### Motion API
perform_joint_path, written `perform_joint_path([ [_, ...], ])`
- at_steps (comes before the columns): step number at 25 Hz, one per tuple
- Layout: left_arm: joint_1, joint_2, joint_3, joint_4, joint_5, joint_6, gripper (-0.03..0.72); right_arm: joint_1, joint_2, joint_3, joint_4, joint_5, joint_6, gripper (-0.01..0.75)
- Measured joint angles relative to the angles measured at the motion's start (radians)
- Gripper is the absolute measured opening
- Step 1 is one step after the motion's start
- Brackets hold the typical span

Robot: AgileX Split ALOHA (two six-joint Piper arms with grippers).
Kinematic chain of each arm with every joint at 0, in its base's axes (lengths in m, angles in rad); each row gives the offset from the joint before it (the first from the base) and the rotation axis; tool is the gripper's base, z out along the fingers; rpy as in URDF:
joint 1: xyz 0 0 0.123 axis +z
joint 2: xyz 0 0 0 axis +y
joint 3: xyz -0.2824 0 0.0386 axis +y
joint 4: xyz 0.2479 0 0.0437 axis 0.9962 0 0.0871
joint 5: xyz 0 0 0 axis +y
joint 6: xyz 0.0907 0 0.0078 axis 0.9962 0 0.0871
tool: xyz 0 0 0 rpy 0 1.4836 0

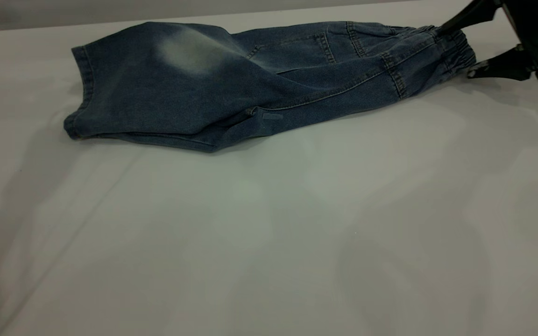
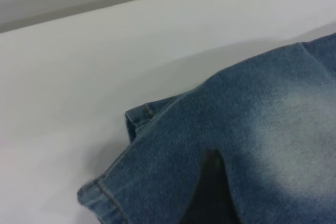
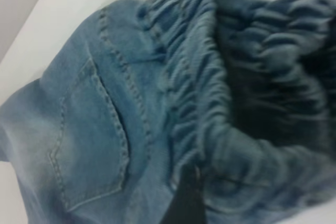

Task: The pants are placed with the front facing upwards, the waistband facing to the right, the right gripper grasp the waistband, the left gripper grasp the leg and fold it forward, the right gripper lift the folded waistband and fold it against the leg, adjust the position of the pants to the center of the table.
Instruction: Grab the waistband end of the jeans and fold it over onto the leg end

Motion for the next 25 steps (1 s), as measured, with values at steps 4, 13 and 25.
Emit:
perform_joint_path([
  [4, 0.0, 0.0, 0.0, 0.001, 0.0, 0.0, 0.517, 0.012, 0.021, -0.01, 0.031, -0.019, -0.02, 0.587],
  [13, 0.0, 0.0, 0.0, 0.001, -0.001, 0.0, 0.517, 0.011, 0.048, -0.048, 0.071, -0.003, -0.041, 0.587],
  [25, -0.002, 0.0, 0.0, 0.002, 0.038, 0.0, 0.517, 0.029, 0.048, -0.06, 0.081, 0.009, -0.05, 0.342],
])
